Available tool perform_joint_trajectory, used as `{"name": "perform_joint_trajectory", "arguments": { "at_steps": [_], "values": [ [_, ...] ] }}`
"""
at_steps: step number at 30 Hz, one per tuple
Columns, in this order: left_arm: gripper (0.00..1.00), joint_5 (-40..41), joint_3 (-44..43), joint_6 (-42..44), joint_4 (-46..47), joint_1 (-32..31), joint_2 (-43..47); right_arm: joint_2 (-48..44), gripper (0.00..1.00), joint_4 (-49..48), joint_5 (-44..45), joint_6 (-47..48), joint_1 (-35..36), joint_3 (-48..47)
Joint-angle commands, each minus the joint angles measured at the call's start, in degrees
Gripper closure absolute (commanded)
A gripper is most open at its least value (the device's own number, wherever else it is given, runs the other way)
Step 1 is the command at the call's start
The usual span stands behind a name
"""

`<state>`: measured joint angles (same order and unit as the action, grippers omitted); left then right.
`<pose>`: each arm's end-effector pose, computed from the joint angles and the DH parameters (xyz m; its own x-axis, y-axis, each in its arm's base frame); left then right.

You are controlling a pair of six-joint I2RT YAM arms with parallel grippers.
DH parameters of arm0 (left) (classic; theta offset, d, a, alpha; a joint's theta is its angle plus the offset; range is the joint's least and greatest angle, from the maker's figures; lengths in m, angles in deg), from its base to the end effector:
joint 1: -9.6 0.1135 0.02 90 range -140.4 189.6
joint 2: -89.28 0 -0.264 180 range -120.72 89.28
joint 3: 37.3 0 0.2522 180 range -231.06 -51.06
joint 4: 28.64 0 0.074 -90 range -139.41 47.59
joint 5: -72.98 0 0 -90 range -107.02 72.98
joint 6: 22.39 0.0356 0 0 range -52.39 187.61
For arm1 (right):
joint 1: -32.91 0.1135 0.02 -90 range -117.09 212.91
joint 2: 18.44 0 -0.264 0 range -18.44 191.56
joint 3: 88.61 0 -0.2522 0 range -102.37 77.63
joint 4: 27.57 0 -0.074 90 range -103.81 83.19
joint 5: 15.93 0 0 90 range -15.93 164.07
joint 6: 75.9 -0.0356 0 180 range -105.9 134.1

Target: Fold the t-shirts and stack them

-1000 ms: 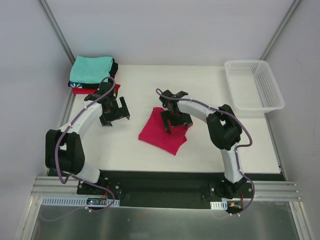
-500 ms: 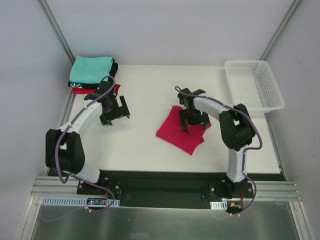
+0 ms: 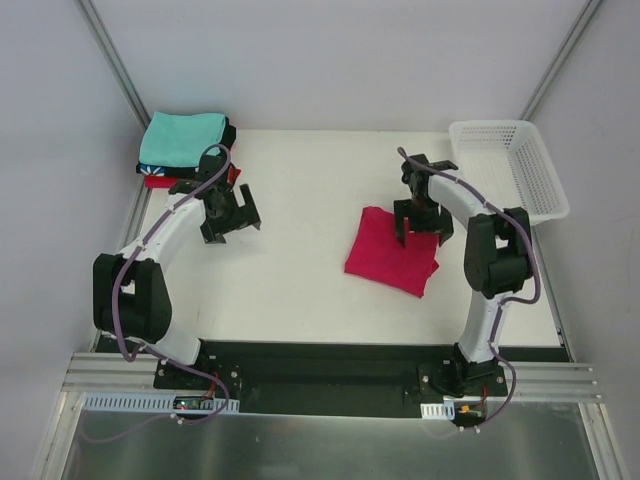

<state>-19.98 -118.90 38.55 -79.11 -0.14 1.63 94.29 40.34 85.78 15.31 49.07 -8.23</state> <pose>0.3155 -0.0560 0.2593 -0.8143 -0.3524 -0.4613 -0.2271 0.9247 -0.3056 0.3714 0.1001 0.1923 -0.9434 -0.2949 -0.1518 -0.2621 0.9433 -0.2037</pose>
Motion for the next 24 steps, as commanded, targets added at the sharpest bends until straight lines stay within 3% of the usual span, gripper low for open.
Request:
{"name": "perform_joint_trajectory", "arguments": {
  "at_steps": [1, 5, 9, 16, 24],
  "values": [
    [0.01, -0.6, -4.0, 1.3, -1.3, 0.6, -0.9, -10.1, 0.04, 4.5, -6.2, 2.0, 1.1, -5.3],
    [0.01, -2.8, -11.5, 2.3, -1.5, 1.4, -3.0, -15.6, 0.04, 6.8, -7.8, 1.6, 2.2, -7.3],
    [0.01, 2.4, -21.4, 2.7, -4.3, 1.7, -6.3, -21.6, 0.04, 6.1, -10.5, 0.4, 3.3, -5.6],
    [0.01, 14.1, -32.2, 3.7, -2.4, 4.7, -12.8, -32.7, 0.04, -2.3, -22.7, -2.6, 4.4, 8.1],
    [0.01, 11.7, -41.0, 7.1, 7.6, 9.4, -23.8, -40.5, 0.04, -7.0, -27.8, -4.3, 6.6, 17.0]
  ]
}}
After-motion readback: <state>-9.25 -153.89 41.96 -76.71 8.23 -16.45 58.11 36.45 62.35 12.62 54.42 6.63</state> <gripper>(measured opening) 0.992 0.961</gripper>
